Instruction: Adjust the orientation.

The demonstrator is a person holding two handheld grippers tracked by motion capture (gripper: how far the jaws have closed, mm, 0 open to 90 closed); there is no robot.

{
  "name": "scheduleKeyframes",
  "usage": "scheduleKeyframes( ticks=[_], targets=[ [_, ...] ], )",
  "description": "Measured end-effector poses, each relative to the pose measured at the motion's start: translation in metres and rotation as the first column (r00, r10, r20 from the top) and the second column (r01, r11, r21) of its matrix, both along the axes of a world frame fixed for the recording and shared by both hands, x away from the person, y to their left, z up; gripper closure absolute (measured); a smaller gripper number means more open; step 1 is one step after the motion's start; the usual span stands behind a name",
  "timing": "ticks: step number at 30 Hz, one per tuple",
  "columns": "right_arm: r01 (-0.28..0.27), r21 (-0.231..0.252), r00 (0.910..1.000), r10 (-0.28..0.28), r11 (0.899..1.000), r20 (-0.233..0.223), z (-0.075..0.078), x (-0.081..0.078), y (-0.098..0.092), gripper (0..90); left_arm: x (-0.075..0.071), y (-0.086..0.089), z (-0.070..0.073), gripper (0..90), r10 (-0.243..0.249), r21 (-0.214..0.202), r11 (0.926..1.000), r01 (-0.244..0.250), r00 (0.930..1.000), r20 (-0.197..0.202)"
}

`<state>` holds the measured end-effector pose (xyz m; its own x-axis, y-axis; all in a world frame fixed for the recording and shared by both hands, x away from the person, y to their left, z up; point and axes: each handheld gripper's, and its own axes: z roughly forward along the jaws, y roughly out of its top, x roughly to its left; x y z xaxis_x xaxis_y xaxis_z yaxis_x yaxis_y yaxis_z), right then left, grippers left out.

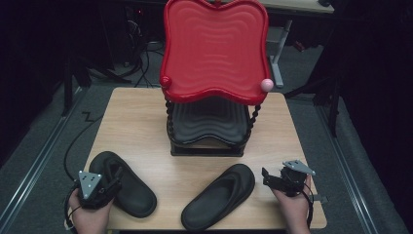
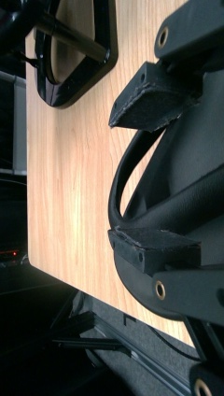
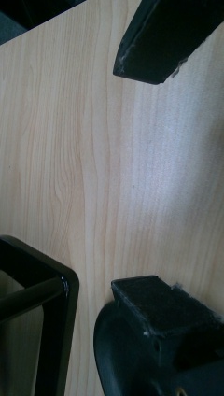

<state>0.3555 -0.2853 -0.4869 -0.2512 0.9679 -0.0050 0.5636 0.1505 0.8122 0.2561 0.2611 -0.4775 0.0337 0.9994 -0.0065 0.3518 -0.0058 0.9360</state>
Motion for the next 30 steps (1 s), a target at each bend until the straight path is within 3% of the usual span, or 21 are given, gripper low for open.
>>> scheduleKeyframes(
  ticks=[3,10,30],
  targets=[
    [0.002,0.006,1.0,-0.002,1.0,-0.007,-0.001,-0.004,-0.003,1.1,0.0,-0.002,-0.001,36.4,0.003,0.018,0.9998,-0.003,1.0,0.002],
    [0.053,0.045,0.9977,-0.051,0.998,-0.046,-0.004,-0.003,-0.015,3.1,0.001,0.002,-0.003,34.9,0.013,0.013,0.9998,-0.013,0.9999,-0.006],
    [0.038,0.051,0.9981,-0.035,0.998,-0.051,-0.005,0.001,-0.015,5.1,-0.003,0.002,-0.005,32.4,0.024,0.016,0.9996,-0.024,0.9994,-0.025]
  ],
)
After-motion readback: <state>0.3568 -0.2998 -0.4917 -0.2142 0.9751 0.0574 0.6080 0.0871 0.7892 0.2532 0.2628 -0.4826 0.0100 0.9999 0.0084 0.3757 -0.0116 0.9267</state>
